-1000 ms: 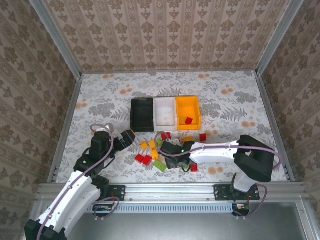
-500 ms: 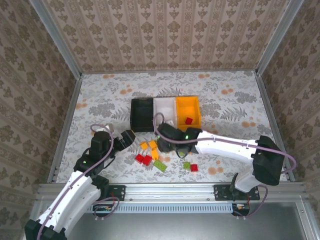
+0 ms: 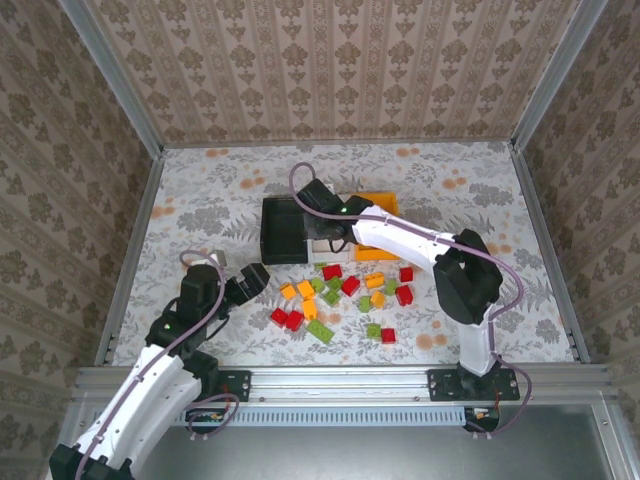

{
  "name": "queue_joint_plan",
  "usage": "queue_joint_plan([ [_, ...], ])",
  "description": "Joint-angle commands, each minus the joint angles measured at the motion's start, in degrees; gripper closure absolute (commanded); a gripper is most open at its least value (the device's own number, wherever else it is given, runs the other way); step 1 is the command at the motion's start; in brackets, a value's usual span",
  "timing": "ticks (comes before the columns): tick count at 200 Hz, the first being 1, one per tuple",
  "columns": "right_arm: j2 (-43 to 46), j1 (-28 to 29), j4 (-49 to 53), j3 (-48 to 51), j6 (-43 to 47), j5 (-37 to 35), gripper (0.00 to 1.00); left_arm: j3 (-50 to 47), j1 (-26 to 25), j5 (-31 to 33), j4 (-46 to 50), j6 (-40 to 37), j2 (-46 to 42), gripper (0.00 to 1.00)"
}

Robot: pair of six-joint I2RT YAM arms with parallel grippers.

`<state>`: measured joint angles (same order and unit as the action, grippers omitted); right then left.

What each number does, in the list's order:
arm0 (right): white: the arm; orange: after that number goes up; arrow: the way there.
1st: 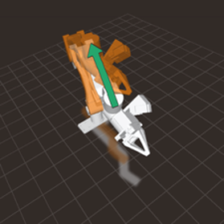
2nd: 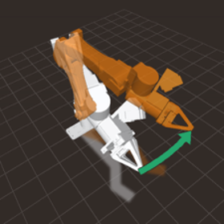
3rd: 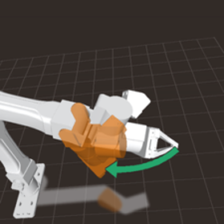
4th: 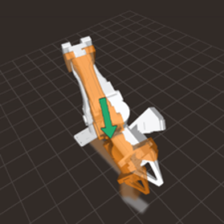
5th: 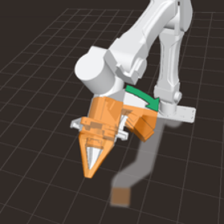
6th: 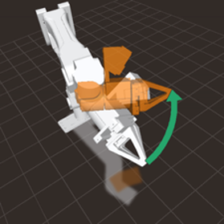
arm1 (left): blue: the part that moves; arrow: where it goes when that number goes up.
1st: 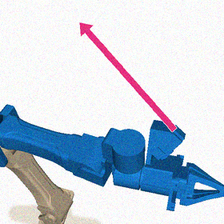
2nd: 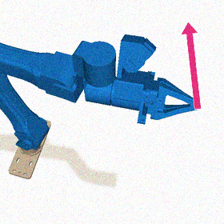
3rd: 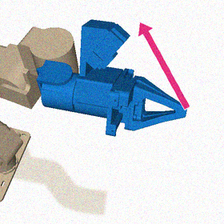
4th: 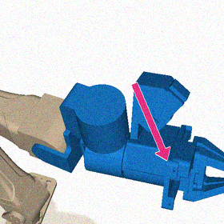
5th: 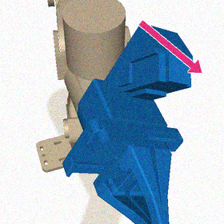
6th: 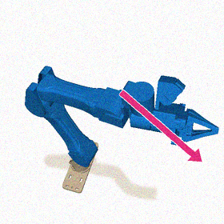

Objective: Sort the legos into containers by color

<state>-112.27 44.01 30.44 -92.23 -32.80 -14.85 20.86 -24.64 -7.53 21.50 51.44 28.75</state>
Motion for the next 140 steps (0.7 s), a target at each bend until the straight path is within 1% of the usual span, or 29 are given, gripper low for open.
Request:
queue_joint_plan([
  [1, -0.86, -1.42, 0.50, -0.52, -1.40, -2.19, 0.57, 1.35, 0.56, -0.60, 1.56, 0.30, -1.33, 0.00],
  [26, -2.22, -1.92, 0.50, -1.37, -1.22, -1.37, 0.38, 1.86, 0.62, -0.73, 1.71, 0.15, -1.36, 0.00],
  [37, -1.83, -1.91, 0.53, -1.47, -0.94, -1.44, 0.33, 2.07, 0.65, -0.64, 1.88, 0.02, -1.29, 0.00],
  [52, -0.09, -1.93, 0.55, -0.94, -0.62, -1.50, 0.28, 2.32, 0.66, -0.73, 1.86, -0.12, -1.33, 0.00],
  [72, 3.67, -1.82, 0.50, 0.94, -0.47, -1.43, 0.27, 2.64, 0.65, -1.08, 1.54, -0.35, -1.24, 0.00],
  [95, 10.21, -0.74, 0.50, 6.23, 0.17, -0.58, 0.27, 3.55, 0.68, -1.43, 1.52, -1.05, -0.74, 0.00],
  [114, 17.08, 1.07, 0.55, 13.06, 0.95, 0.52, 0.27, 4.34, 0.78, -1.55, 1.55, -1.75, -0.22, 0.00],
  [140, 26.03, 4.44, 3.39, 24.02, 0.87, 1.42, 0.28, 4.20, 0.74, -1.86, 1.05, -2.05, 0.33, 0.00],
])
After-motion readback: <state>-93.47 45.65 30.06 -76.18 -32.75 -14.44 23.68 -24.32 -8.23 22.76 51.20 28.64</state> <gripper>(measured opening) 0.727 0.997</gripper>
